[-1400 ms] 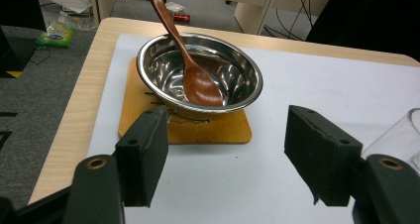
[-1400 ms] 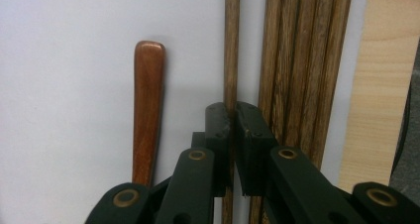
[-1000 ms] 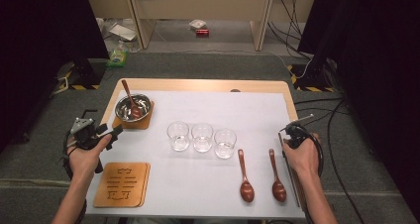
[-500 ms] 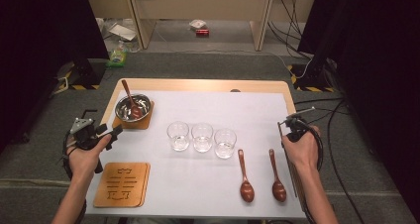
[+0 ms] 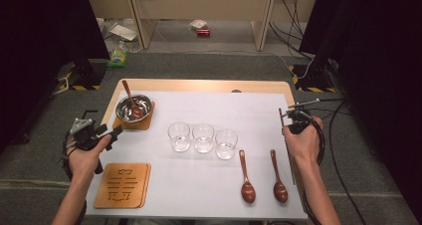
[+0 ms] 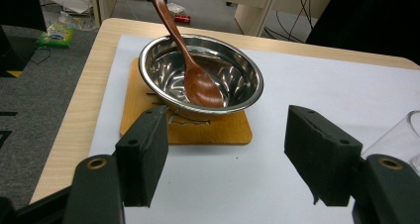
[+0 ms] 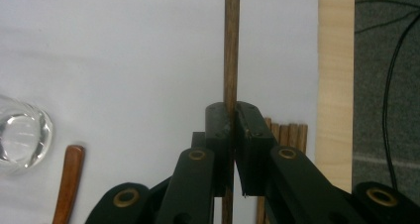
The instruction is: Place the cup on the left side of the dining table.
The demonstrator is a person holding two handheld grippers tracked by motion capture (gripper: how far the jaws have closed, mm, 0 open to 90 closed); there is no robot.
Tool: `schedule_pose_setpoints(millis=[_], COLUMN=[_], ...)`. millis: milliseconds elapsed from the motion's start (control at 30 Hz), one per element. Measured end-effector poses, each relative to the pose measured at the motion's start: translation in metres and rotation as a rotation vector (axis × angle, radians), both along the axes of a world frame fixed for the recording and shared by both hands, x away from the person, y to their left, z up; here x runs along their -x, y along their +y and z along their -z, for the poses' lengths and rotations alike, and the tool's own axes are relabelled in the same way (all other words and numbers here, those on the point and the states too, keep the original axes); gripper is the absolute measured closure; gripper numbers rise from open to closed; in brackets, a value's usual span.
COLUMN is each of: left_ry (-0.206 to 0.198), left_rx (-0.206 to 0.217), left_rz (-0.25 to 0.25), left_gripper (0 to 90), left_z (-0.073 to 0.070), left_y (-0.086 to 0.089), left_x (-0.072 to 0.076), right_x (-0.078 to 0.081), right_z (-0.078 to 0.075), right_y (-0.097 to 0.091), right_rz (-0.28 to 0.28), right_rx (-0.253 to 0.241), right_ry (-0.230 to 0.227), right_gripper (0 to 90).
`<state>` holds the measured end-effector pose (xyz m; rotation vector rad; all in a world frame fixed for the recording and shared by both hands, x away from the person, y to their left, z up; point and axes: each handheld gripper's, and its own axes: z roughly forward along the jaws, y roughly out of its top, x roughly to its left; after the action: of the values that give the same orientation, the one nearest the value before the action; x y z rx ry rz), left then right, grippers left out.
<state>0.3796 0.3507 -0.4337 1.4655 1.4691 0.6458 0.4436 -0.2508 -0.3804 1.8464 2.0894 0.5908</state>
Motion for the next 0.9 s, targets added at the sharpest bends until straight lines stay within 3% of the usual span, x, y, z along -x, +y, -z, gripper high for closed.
schedule_pose_setpoints(millis=[433, 633, 900], left_ry=[-0.003, -0.002, -0.013], left_rx=[0.002, 0.002, 0.009], left_rz=[-0.001, 0.001, 0.002], left_gripper=[33.0, 33.0, 33.1], left_z=[0.000, 0.000, -0.002], left_y=[0.000, 0.000, -0.001], left_x=[0.000, -0.001, -0.002], right_x=[-0.006, -0.007, -0.008], right_z=[-0.016, -0.021, -0.033], right_y=[0.000, 0.002, 0.008], right_rz=[-0.006, -0.002, -0.017], right_rx=[-0.035, -0.046, -0.066], right_ry=[-0.172, -0.219, -0.315], right_gripper=[85.2, 85.2, 85.2])
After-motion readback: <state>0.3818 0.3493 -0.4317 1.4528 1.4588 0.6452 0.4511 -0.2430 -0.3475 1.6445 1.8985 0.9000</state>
